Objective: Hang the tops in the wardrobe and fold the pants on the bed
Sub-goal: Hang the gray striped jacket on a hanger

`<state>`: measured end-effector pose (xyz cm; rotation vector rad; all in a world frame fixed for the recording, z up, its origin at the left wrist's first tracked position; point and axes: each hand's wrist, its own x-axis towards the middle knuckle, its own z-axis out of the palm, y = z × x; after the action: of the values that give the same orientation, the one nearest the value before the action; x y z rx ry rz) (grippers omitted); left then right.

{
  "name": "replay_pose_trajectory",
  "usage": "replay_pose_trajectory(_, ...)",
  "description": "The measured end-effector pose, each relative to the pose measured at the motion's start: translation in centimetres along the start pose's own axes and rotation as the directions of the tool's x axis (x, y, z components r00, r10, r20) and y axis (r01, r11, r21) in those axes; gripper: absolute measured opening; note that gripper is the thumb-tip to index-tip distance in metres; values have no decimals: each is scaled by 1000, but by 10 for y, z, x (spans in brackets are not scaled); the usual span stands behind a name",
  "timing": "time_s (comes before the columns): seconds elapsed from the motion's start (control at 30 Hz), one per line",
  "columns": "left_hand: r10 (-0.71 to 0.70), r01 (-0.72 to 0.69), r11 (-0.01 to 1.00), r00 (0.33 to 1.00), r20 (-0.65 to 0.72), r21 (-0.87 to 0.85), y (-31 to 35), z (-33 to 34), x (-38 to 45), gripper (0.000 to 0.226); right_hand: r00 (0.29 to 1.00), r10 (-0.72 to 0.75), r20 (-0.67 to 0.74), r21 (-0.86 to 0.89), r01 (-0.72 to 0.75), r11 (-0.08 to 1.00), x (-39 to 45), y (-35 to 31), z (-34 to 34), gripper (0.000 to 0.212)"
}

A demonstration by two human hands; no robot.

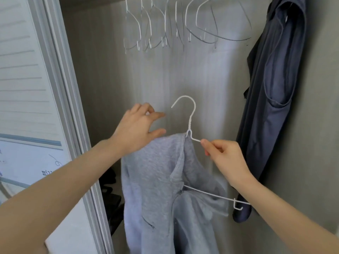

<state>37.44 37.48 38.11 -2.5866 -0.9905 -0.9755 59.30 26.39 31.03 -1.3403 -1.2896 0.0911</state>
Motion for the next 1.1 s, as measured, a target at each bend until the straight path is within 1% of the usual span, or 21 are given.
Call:
replay_pose_trajectory(0.03,44,-48,996,998,43,81,-2,-1,1,43,1000,-3,-3,61,3,998,-2,-3,-1,48)
replay_pose_trajectory(0.07,35,-38,999,994,99,31,0,-1,1,53,1000,0,-11,112,1,994,-2,-6,-3,48)
replay_pose_trajectory(0.1,-10,18,998,989,147,-58,4,1,-1,64,1000,2,-25,140,1,990,0,-9,-5,47)
replay_pose_trajectory(0.13,-67,82,989,990,121,-124,8,6,-2,67,999,-7,-41,136,12,991,1,-12,-8,47)
replay_pose_trajectory(0.2,-92,90,987,996,-14,-135,19,13,-1,70,995,-70,-71,84,76,994,4,-15,-13,50)
replay_pose_trajectory(0.23,-90,82,985,995,-46,-152,25,11,0,71,991,-114,-69,51,118,992,5,-17,-13,50)
replay_pose_trajectory(0.33,-57,44,965,997,-44,-259,34,10,6,73,984,-175,29,36,174,984,6,-18,-11,47)
replay_pose_trajectory(0.43,-16,4,968,999,-45,-249,45,10,7,78,986,-147,79,88,140,986,11,-19,-12,42)
replay_pose_trajectory(0.5,-36,25,969,999,-40,-245,50,13,9,77,983,-155,101,83,147,986,12,-20,-11,40)
replay_pose_trajectory(0.57,-87,74,963,995,-39,-261,51,15,11,78,977,-178,119,8,178,984,13,-25,-10,40)
replay_pose_trajectory(0.63,-120,103,968,991,-60,-229,44,18,13,81,966,-221,136,-136,240,961,15,-30,-7,33)
replay_pose_trajectory(0.7,-178,158,973,978,-108,-167,32,18,11,80,940,-330,90,-345,340,875,14,-34,-8,15)
replay_pose_trajectory(0.73,-231,209,965,964,-131,-161,24,18,10,78,915,-403,34,-415,380,827,9,-34,-8,24)
replay_pose_trajectory(0.8,-364,328,921,917,-164,-212,8,15,7,76,845,-534,8,-363,500,786,-7,-28,-6,27)
replay_pose_trajectory(0.83,-416,369,896,893,-173,-249,1,14,6,77,827,-556,84,-298,553,778,-18,-22,-2,23)
replay_pose_trajectory(0.87,-451,394,875,875,-177,-281,-4,12,7,76,819,-539,196,-273,574,772,-28,-14,4,20)
replay_pose_trajectory(0.93,-477,402,855,857,-194,-327,-7,6,8,73,844,-377,382,-357,511,782,-37,10,19,26)
replay_pose_trajectory(1.0,-480,384,842,854,-203,-378,-5,0,8,74,859,-125,496,-426,367,827,-35,31,31,62)
replay_pose_trajectory(1.03,-482,376,835,852,-204,-402,-4,-3,7,76,836,2,549,-411,267,872,-30,35,34,81)
replay_pose_trajectory(1.07,-485,370,825,852,-199,-426,-4,-5,6,76,805,78,589,-393,201,897,-24,38,39,93)
replay_pose_trajectory(1.1,-484,363,814,855,-185,-453,-2,-7,5,76,790,84,608,-368,187,911,-18,39,43,98)
